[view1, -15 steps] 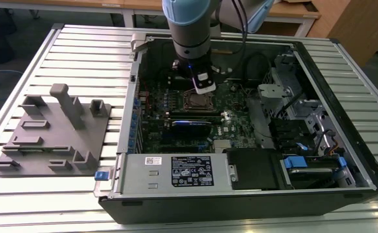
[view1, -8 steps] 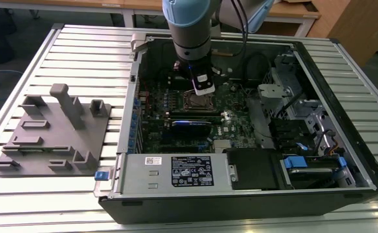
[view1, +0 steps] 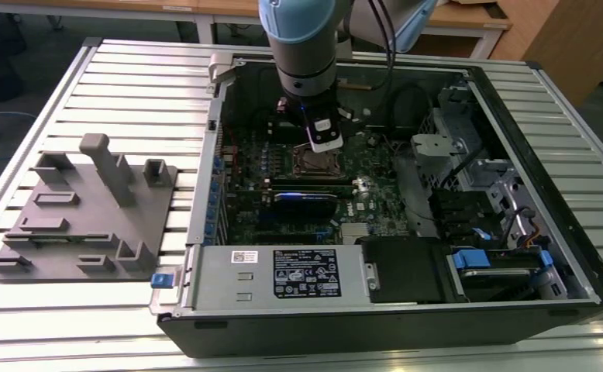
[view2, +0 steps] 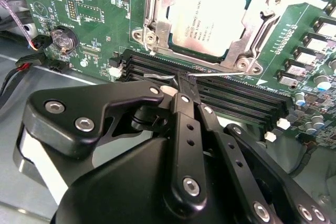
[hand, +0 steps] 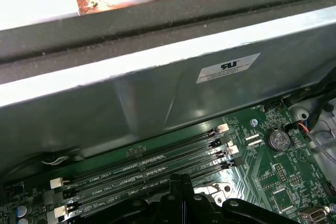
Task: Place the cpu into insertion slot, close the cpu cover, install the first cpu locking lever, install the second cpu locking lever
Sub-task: 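Install the first cpu locking lever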
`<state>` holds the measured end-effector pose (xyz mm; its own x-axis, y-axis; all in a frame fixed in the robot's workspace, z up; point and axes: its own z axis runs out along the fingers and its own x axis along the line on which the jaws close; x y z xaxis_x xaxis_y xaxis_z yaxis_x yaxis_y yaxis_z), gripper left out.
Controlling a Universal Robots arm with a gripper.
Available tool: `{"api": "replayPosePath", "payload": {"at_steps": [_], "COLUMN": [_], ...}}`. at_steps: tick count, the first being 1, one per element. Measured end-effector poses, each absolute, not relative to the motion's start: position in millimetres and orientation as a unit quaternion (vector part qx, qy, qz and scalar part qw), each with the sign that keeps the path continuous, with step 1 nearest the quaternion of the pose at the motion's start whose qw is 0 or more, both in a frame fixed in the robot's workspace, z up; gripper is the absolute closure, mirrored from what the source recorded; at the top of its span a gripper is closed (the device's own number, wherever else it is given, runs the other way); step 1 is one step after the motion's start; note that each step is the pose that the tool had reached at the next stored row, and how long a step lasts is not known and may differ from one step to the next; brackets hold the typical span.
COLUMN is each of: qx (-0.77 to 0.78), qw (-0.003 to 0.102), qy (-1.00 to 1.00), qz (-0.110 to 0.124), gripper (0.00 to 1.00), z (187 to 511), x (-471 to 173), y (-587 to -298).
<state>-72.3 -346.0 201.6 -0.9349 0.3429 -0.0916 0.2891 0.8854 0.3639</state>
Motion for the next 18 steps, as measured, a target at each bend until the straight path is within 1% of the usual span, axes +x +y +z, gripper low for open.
{"api": "replayPosePath", "payload": {"at_steps": [18], "qx": [0.170], "qw": [0.078], "qy": [0.967], "qz": [0.174], "gripper": [0.89], "z": [199.5], "x": [-72.3], "y": [-344.4]}}
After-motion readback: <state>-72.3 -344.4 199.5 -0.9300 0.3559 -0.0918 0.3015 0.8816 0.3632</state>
